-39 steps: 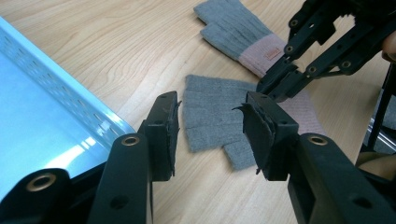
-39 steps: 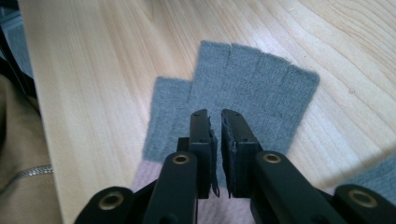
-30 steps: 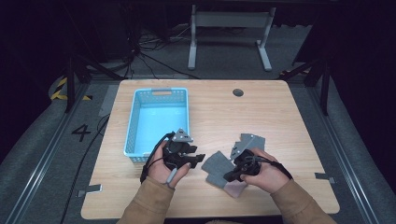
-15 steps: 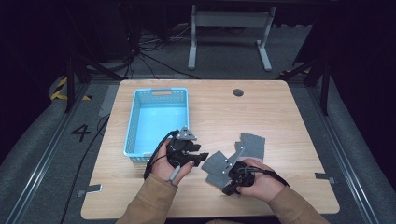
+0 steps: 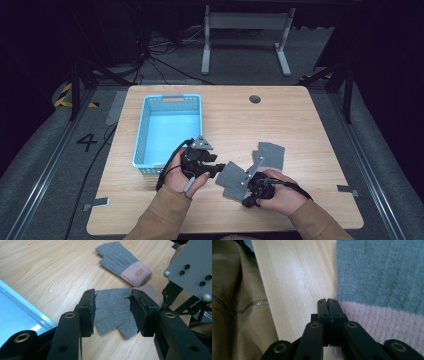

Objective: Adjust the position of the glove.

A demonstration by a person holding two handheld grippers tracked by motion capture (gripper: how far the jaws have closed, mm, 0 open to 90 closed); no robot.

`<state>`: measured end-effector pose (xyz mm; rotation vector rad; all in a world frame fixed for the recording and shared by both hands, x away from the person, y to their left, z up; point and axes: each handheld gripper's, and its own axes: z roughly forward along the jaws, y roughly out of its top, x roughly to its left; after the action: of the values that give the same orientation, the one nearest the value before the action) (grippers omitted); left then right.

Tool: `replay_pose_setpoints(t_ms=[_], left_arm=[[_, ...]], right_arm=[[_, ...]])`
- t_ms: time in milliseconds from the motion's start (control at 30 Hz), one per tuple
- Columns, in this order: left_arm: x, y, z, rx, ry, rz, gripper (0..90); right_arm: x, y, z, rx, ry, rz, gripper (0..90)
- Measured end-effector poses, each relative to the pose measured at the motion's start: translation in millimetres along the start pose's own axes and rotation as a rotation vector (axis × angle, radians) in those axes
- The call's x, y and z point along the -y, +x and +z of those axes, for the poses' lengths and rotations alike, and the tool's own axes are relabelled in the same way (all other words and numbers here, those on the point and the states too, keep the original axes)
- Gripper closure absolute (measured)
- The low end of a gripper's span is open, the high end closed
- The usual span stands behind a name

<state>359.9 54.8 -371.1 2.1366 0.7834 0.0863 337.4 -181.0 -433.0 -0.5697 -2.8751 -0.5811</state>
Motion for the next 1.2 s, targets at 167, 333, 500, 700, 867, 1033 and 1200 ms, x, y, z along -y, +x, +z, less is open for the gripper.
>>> replay_pose_setpoints(t_ms=[167, 333, 500, 700, 867, 1033, 1200], left_arm=[[0.6, 0.6, -0.8, -0.002, 0.002, 0.002, 56.3], [0.8, 1.1, -1.5, 0.0, 0.003, 0.001, 56.3], [0.8, 0.5, -0.7, -0.002, 0.002, 0.002, 56.3], [0.7, 0.2, -0.5, -0.002, 0.003, 0.002, 56.3], [0.7, 0.1, -0.6, -0.003, 0.003, 0.002, 56.3], [0.7, 0.0, -0.7, -0.002, 0.004, 0.004, 56.3], [0.9, 0.3, -0.5, -0.003, 0.002, 0.002, 56.3]], right_arm=[[4.4, -6.8, -6.7, 0.026, -0.001, 0.031, 90.0], [8.7, -13.5, -14.6, 0.047, -0.022, 0.054, 90.0], [13.7, -19.9, -21.1, 0.063, -0.036, 0.084, 90.0], [18.6, -27.9, -24.0, 0.094, -0.043, 0.101, 90.0], [21.6, -33.0, -25.8, 0.112, -0.049, 0.123, 90.0], [23.7, -37.3, -27.8, 0.137, -0.064, 0.146, 90.0], [26.0, -41.2, -30.6, 0.172, -0.073, 0.169, 90.0]])
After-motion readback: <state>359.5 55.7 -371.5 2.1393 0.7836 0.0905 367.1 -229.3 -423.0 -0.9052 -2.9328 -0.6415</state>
